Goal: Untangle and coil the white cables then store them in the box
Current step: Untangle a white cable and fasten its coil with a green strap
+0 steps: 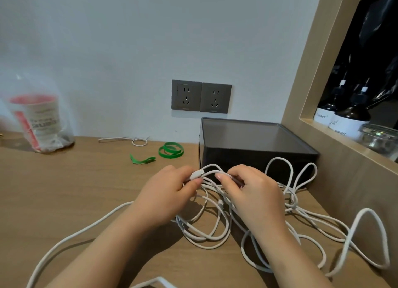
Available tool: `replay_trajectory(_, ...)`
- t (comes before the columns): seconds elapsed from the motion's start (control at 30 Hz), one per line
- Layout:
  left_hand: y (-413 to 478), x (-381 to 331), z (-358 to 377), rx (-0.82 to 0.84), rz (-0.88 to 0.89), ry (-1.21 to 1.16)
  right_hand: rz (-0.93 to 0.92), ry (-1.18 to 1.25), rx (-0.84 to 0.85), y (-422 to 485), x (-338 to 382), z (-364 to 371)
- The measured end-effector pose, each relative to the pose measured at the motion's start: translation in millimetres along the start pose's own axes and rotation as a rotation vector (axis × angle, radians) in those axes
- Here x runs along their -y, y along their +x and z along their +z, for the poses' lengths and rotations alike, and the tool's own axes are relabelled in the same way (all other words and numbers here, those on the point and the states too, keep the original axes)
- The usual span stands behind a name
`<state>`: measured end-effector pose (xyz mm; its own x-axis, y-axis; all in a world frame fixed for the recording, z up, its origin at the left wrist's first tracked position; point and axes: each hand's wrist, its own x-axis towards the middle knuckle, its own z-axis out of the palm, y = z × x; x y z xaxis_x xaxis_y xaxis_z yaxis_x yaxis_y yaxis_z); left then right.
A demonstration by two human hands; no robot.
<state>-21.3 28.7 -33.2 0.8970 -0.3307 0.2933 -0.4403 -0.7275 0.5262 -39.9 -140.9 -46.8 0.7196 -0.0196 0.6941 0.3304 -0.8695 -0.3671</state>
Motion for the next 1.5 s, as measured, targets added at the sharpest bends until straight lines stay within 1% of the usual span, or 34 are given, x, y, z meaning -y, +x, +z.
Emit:
replay_trajectory(0.07,0.2,-0.9,-1.7,-0.016,-0.015,0.015,0.007,-0.158,-0.063,0.9,0.1,-3.2)
replay_trajectory(0.13,-0.2,-2.6,-3.1,-0.048,-0.014,0.007,0.021,-0.273,-0.084,2.4,-0.3,-6.3)
replay_trajectory(0.23,-0.3,-3.3,-3.6,-0.068,-0.028,-0.051,0.015,-0.323,-0.075,4.8,1.5,-7.6)
replay_trajectory(0.3,-1.0,-3.9,-2.4,-0.067,-0.047,-0.124,0.010,-0.329,-0.050,5.9,2.7,-7.3)
replay_trajectory(0.37,-1.5,-4.3,-1.0,-0.073,-0.055,-0.132,0.030,-0.335,-0.004,6.8,3.2,-8.5)
replay_trajectory(0.5,0.4,-3.2,-2.2,-0.150,-0.085,-0.173,0.167,-0.371,0.161,9.4,4.1,-18.2)
replay_trajectory(0.57,1.4,-3.1,-2.5,-0.183,-0.113,-0.227,0.215,-0.346,0.195,10.9,8.0,-26.2)
replay_trajectory(0.63,1.8,-2.8,-2.2,-0.194,-0.132,-0.276,0.218,-0.266,0.219,10.6,9.2,-28.4)
replay_trajectory(0.73,1.8,0.0,-1.2,-0.175,-0.166,-0.378,0.193,0.024,0.199,6.6,4.8,-19.3)
replay_trajectory(0.8,1.6,2.4,0.9,-0.140,-0.193,-0.454,0.173,0.158,0.171,3.8,2.3,-11.1)
replay_trajectory(0.87,2.9,2.8,3.3,-0.110,-0.249,-0.610,0.140,0.249,0.176,2.3,3.2,-6.6)
replay_trajectory(0.97,8.8,1.1,2.0,-0.102,-0.376,-0.919,0.089,0.363,0.213,1.4,6.3,-5.2)
replay_trajectory(1.03,12.5,1.2,0.0,-0.112,-0.405,-1.078,0.049,0.356,0.253,0.7,7.7,-3.1)
replay_trajectory(1.1,14.3,1.5,-0.7,-0.114,-0.409,-1.183,0.006,0.305,0.294,0.1,8.6,0.5)
replay_trajectory(1.17,14.1,1.6,0.3,-0.114,-0.410,-1.236,-0.019,0.261,0.323,0.1,10.9,3.0)
replay_trajectory(1.33,14.4,4.6,3.0,-0.187,-0.448,-1.366,-0.071,0.208,0.361,0.0,16.9,5.0)
replay_trajectory(1.43,16.0,7.3,2.4,-0.178,-0.462,-1.454,-0.074,0.218,0.380,-0.7,17.8,3.6)
replay_trajectory(1.5,16.7,8.9,2.7,-0.163,-0.463,-1.459,-0.061,0.224,0.388,-0.8,17.9,2.3)
